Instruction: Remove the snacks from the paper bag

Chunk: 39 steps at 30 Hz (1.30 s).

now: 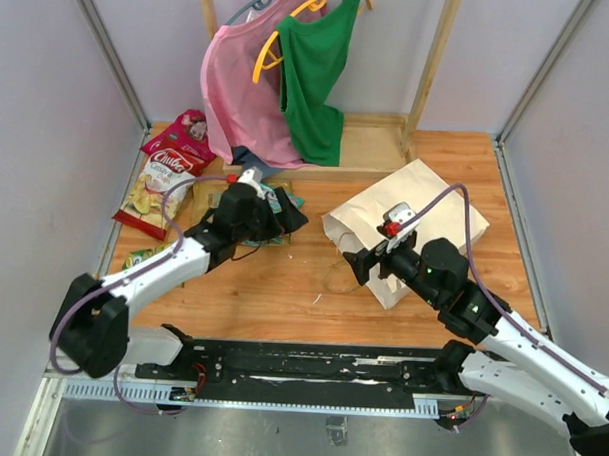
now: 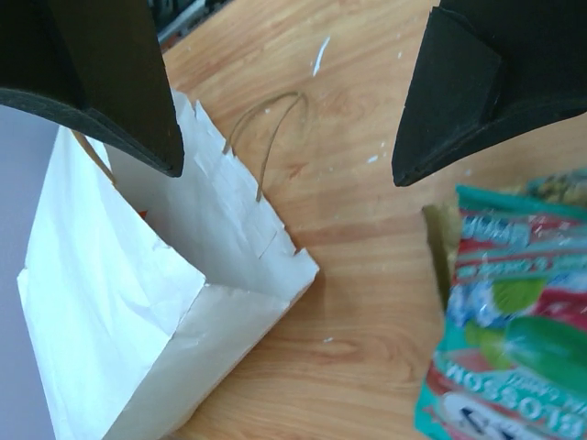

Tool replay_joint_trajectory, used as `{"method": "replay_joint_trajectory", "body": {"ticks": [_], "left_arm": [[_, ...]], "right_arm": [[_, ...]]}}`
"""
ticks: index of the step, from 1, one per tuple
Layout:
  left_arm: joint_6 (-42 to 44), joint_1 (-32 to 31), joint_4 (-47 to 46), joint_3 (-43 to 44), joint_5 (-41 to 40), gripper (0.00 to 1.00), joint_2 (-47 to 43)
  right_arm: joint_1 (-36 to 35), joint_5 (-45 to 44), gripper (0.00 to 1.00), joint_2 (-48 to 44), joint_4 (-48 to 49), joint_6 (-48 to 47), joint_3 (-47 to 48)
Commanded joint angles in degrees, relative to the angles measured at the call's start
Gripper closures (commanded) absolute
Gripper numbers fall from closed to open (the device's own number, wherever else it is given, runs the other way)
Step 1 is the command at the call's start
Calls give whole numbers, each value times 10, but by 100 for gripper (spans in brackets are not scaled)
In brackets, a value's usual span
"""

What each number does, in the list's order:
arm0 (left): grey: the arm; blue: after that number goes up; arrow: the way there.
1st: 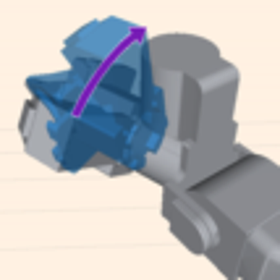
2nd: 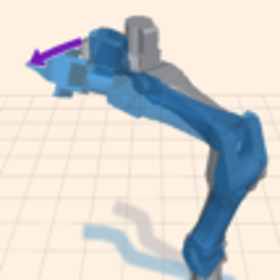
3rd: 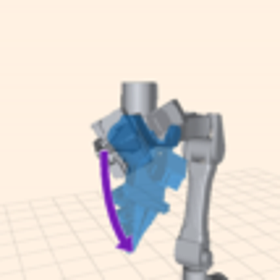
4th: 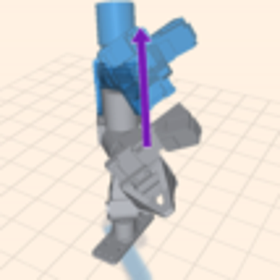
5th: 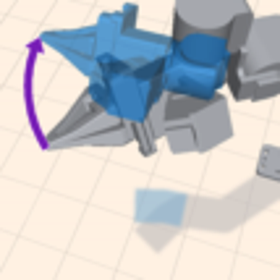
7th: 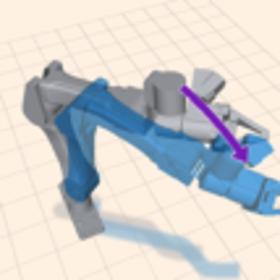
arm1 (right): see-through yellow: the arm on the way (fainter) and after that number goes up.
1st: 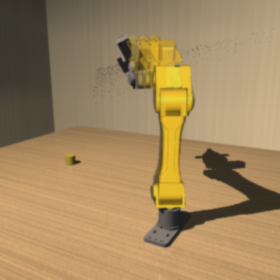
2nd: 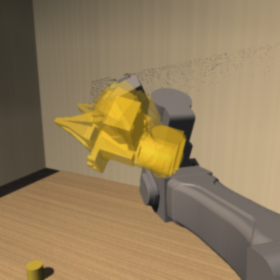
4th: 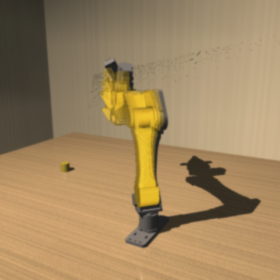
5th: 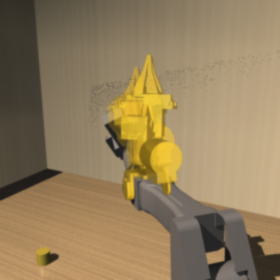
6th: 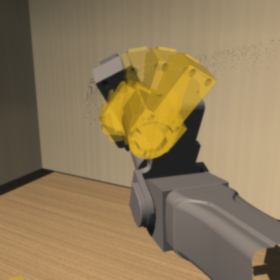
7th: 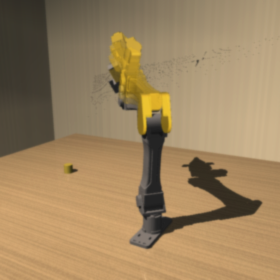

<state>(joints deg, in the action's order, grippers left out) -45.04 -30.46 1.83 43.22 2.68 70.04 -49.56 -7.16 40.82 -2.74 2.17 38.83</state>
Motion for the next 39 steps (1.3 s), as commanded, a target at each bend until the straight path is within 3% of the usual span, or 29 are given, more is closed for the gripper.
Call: {"method": "replay_joint_trajectory", "body": {"ticks": [1,3,6,9,13,16,20,24,29,33,39], "left_arm": [[59,-21,-109,43,-26,0,78],[80,-21,-113,62,-27,0,99],[109,-23,-105,91,-13,0,121],[119,-25,-106,105,9,0,138],[122,-30,-123,95,29,0,142],[127,-33,-127,79,34,0,134],[127,-45,-134,49,39,0,120],[113,-66,-157,12,42,0,120],[92,-91,-194,-18,62,1,153],[80,-108,-213,-28,68,2,171],[79,-114,-216,-32,62,2,167]], "right_arm": [[-12,22,2,-60,10,45,-21],[-7,-18,2,-85,17,60,-21],[43,-77,2,-52,-62,117,36],[192,-40,2,0,-154,217,93],[441,105,1,16,-245,363,110],[592,188,8,26,-290,385,100],[721,255,22,40,-317,386,63],[737,254,32,26,-300,402,32],[737,269,52,43,-267,419,-3],[736,283,61,67,-244,422,-19],[736,279,61,92,-228,418,-20]]}}
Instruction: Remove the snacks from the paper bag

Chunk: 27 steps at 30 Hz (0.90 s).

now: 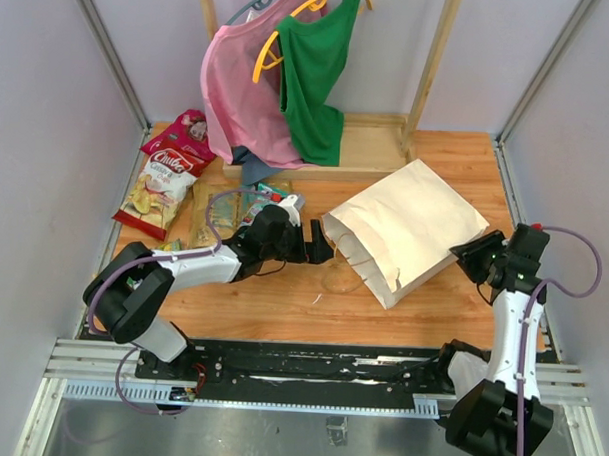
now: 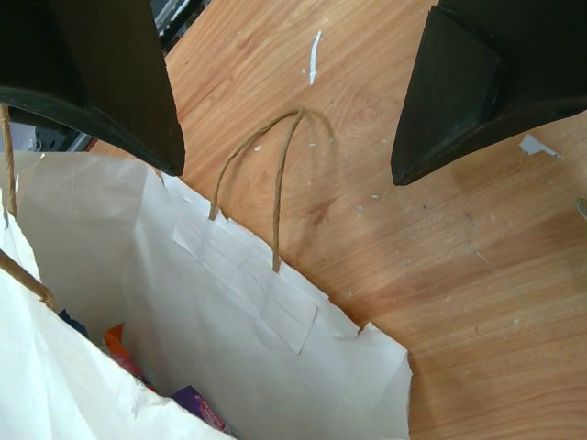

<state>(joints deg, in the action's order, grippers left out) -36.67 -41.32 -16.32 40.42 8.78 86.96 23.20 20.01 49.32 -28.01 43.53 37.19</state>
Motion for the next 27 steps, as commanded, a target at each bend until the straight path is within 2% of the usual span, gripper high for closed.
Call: {"method": "replay_joint_trajectory", "body": {"ticks": [1,6,10,15,20,24,27], "left_arm": [[-4,-6,-34,-5,1,2,-2],[-7,-5,-44,-10,5,3,4],[-8,-6,-45,-12,7,3,9],[-8,-6,-44,-10,5,3,10],[-11,-5,-48,-9,9,3,16],[-12,-5,-53,-9,14,3,23],[-14,-6,-58,-11,18,3,26]], "right_arm": [[9,8,61,10,29,4,-5],[9,11,63,30,45,4,-8],[9,17,73,41,51,2,-10],[9,10,77,35,50,-2,-11],[9,5,94,36,51,-6,-11],[9,9,99,48,65,-1,-16],[9,10,99,52,79,7,-19]]}}
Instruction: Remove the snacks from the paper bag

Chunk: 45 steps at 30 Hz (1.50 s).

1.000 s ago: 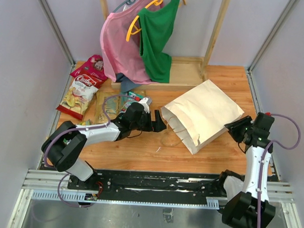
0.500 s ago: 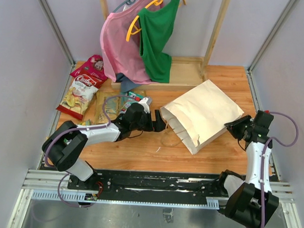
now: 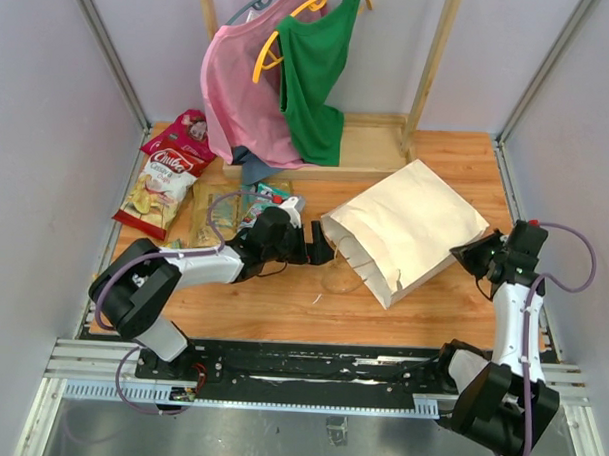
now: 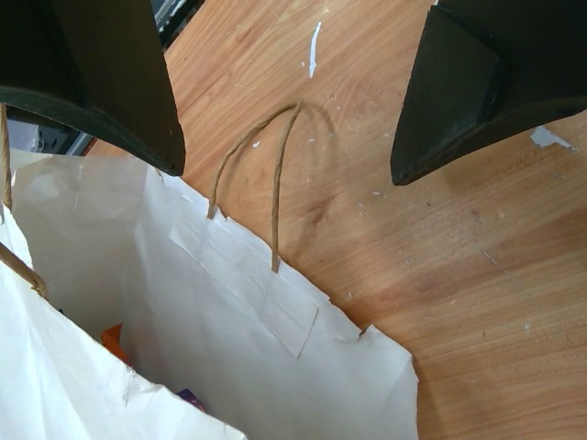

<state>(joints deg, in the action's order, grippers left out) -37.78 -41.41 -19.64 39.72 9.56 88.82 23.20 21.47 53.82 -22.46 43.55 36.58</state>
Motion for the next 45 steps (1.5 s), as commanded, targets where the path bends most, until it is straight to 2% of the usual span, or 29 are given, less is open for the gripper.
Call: {"method": "replay_joint_trajectory", "body": {"ticks": [1,8,17,21,26,30,35,40,42,45], "left_arm": [[-4,-5,-28,-5,11,3,8],[-11,-8,-50,-2,22,3,26],[-18,-25,-56,50,38,6,79],[-27,-44,-78,55,80,8,49],[-4,-90,-101,51,123,14,9],[-53,-104,-213,9,128,26,46],[-177,-105,-467,-20,122,47,175],[-276,-105,-709,9,110,59,304],[-282,-105,-726,40,99,61,325],[-259,-105,-676,59,56,60,316]], "right_arm": [[9,-6,99,8,25,8,-13],[17,-28,99,26,52,16,1],[65,0,99,49,97,47,7],[75,6,99,47,100,46,10],[79,14,99,50,110,48,7],[79,29,99,53,128,56,-4],[80,50,99,51,145,70,-18],[85,70,99,34,151,76,-27],[89,74,99,27,153,78,-33],[97,86,99,20,153,79,-39]]}}
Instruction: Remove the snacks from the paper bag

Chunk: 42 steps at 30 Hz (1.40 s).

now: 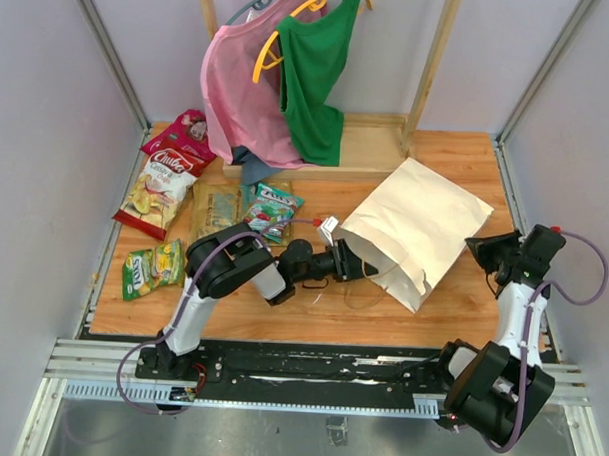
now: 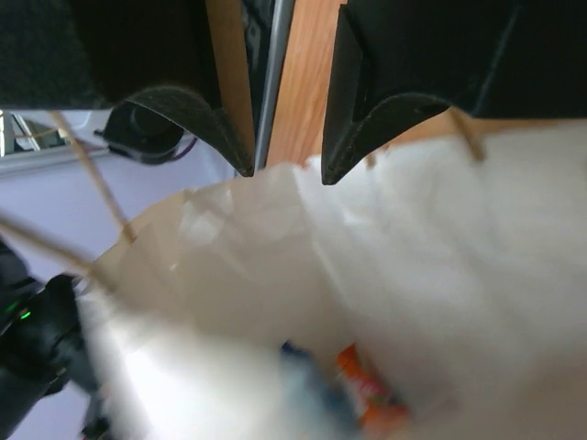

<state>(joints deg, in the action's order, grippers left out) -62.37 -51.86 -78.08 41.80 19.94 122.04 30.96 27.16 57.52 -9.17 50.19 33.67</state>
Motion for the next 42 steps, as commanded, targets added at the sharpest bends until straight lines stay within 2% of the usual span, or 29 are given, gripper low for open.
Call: {"method": "replay_joint_trajectory", "body": {"ticks": [1,3,6,11,16,22,26,29,34,42], "left_arm": [[-6,-1,-56,46,-67,59,-22],[7,-1,26,66,-98,60,-29],[2,-3,93,92,-150,59,-26],[12,-4,141,130,-196,58,-8],[79,0,214,184,-209,56,-14],[127,49,320,254,-149,54,-12],[165,73,434,357,-66,54,33],[197,73,493,416,-47,54,63],[203,73,504,433,-39,53,79],[217,62,510,469,-23,53,112]], "right_arm": [[21,32,99,-18,20,12,-11],[24,37,99,-21,21,13,-13],[27,44,99,-25,26,19,-16],[28,58,99,-29,31,27,-16],[33,79,99,-46,28,39,-23],[32,75,92,-103,12,48,-54],[32,52,92,-126,-6,42,-52],[32,42,92,-121,-8,39,-49],[32,31,94,-105,-8,31,-51],[33,-10,96,-135,-18,26,-56]]}}
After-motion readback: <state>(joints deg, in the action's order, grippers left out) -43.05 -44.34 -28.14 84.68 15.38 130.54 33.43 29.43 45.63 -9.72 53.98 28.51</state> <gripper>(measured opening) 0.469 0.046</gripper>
